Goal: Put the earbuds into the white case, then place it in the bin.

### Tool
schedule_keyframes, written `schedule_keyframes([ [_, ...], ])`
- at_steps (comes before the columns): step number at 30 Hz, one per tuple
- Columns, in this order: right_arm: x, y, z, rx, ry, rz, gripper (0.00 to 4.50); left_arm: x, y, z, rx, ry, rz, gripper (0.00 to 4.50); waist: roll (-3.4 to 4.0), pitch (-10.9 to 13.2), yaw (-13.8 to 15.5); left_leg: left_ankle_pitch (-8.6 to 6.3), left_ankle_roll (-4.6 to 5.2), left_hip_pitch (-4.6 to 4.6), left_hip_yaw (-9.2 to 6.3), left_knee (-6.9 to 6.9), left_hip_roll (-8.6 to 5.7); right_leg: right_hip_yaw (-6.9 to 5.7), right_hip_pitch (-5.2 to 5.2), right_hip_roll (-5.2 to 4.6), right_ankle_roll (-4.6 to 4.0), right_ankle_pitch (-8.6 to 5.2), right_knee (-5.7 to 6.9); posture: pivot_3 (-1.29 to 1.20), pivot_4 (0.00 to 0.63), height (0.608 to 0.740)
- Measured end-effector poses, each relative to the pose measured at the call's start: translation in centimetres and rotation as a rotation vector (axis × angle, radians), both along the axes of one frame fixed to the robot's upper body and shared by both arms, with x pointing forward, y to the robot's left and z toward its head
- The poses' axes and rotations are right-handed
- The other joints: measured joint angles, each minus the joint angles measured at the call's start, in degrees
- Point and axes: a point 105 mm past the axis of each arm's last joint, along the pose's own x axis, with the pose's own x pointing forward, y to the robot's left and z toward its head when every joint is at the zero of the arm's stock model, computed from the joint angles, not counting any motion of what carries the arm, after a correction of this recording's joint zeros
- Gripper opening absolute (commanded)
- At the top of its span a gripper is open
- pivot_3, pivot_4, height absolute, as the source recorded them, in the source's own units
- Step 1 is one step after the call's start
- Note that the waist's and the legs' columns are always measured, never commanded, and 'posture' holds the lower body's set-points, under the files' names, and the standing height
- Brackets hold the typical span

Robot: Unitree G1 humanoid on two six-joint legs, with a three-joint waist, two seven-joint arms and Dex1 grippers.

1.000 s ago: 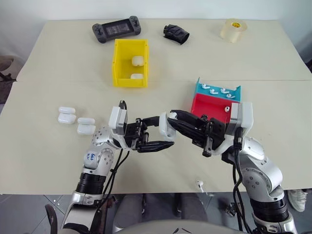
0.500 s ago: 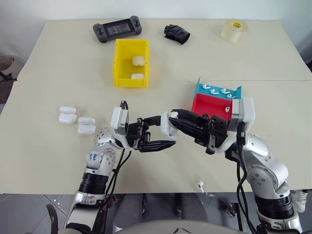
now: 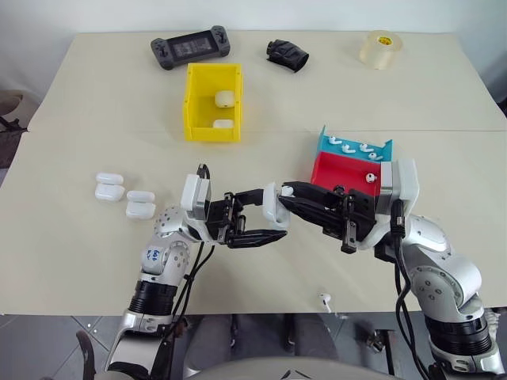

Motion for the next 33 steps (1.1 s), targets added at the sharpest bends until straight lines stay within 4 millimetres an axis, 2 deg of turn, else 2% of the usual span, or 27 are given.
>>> schedule_keyframes([
  [2,0.0,0.0,0.1,-0.007,0.0,0.006,0.51,0.0,0.0,0.0,-0.001,-0.004,0.001,2.93,0.0,0.0,0.0,0.0,0.0,0.0,0.0,0.0,0.0,0.0,0.0,0.0,0.0,0.0,0.0,0.0,0.15,0.74],
  [4,0.0,0.1,0.1,-0.006,0.009,0.014,1.3,0.0,0.0,0.0,-0.002,-0.008,0.001,2.93,0.0,0.0,0.0,0.0,0.0,0.0,-0.01,0.0,0.0,0.0,0.0,0.0,0.0,0.0,0.0,0.0,0.15,0.74],
  [7,0.2,-0.2,0.0,-0.008,0.024,0.005,2.23,0.3,0.7,0.4,-0.015,-0.03,0.035,2.93,0.0,0.0,0.0,0.0,0.0,0.0,0.0,0.0,0.01,0.0,0.0,0.0,0.0,0.0,-0.01,0.0,0.15,0.74],
  [14,0.0,-0.7,-0.2,-0.036,0.038,0.014,4.45,0.3,0.7,0.6,-0.022,-0.04,0.039,2.93,0.0,0.0,0.1,0.0,0.01,-0.01,-0.01,0.0,0.0,-0.02,0.01,-0.01,0.0,0.0,-0.01,0.0,0.15,0.74],
  [17,0.2,-2.3,-0.6,-0.066,0.043,-0.054,4.45,0.2,0.7,0.7,-0.026,-0.048,0.035,2.93,-0.01,0.0,0.2,-0.01,0.02,-0.03,-0.01,0.01,-0.02,-0.01,0.03,-0.04,0.0,0.0,-0.04,0.0,0.15,0.74],
  [22,-0.1,-7.7,-1.8,-0.152,0.074,-0.249,4.45,0.1,1.2,0.5,-0.014,-0.071,0.042,2.93,-0.01,0.0,0.2,-0.03,0.06,-0.03,0.02,-0.01,-0.03,-0.05,0.09,-0.04,0.0,0.0,-0.14,0.0,0.15,0.74],
  [25,-0.8,-12.1,-3.5,-0.239,0.117,-0.402,4.45,-0.4,1.7,-0.2,0.003,-0.075,0.039,2.93,-0.01,0.0,0.3,-0.04,0.07,-0.02,0.04,-0.04,-0.03,-0.08,0.12,-0.03,0.0,0.0,-0.16,0.0,0.15,0.74],
  [29,-1.6,-16.7,-5.3,-0.316,0.142,-0.554,4.45,-0.8,1.7,-0.3,0.007,-0.093,0.025,2.93,-0.01,0.0,0.2,-0.02,0.1,0.09,0.1,0.01,-0.02,-0.03,0.3,-0.03,0.0,0.0,-0.28,0.0,0.15,0.74],
  [31,-1.3,-18.2,-5.3,-0.332,0.139,-0.618,4.45,-1.0,1.6,-0.4,0.009,-0.099,0.014,2.93,0.0,0.0,0.0,-0.03,0.1,0.22,0.12,-0.01,0.01,-0.01,0.42,-0.03,0.0,0.0,-0.37,0.0,0.15,0.74],
  [33,-0.6,-18.7,-4.9,-0.376,0.115,-0.63,4.45,-1.2,1.4,-0.5,0.008,-0.099,0.002,2.93,0.03,0.0,-0.2,-0.03,0.1,0.25,0.21,-0.03,0.12,0.03,0.4,0.0,0.0,0.0,-0.38,0.0,0.15,0.74],
])
